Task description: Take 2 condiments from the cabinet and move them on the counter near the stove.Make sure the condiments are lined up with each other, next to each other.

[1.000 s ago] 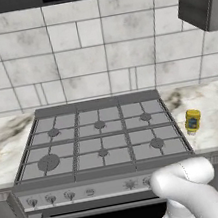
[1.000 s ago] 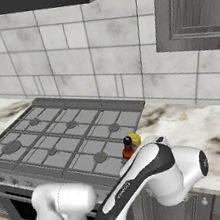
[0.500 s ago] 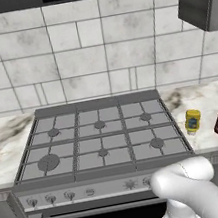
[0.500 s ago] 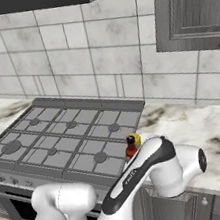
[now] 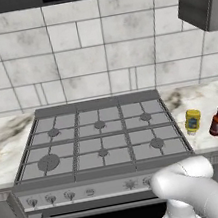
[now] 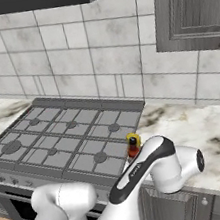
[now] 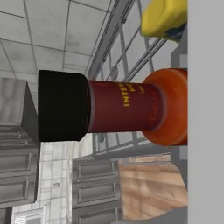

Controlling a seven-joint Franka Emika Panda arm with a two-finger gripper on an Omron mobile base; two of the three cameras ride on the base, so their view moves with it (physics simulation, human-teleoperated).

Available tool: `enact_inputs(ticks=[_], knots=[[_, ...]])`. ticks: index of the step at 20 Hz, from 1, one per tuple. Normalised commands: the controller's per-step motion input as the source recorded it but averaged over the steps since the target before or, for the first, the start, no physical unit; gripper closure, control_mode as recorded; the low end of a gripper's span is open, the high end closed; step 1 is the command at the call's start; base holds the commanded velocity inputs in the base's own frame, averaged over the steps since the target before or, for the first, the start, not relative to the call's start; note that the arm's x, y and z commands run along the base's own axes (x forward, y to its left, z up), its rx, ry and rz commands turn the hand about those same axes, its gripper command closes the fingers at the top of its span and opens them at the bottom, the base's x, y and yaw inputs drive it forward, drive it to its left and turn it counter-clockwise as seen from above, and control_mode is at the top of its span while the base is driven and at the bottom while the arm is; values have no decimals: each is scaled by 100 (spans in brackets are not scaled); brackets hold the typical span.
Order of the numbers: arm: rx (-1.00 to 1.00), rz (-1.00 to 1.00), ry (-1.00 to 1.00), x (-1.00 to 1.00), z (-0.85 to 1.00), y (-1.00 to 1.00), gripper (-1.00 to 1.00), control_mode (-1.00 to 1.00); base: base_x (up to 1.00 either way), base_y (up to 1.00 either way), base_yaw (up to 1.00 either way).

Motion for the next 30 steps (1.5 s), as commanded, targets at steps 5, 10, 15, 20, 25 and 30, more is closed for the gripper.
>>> enact_inputs(ticks=[5,10,15,20,25,30], knots=[[0,0,0,23,-11,-14,100,-100,0,0,0],[0,0,0,18,-16,-17,100,-100,0,0,0],[-1,0,1,13,-17,-8,100,-100,0,0,0],[0,0,3,14,-15,-1,100,-100,0,0,0],[0,0,2,20,-18,0,100,-100,0,0,0],[0,0,0,17,-15,-1,100,-100,0,0,0]])
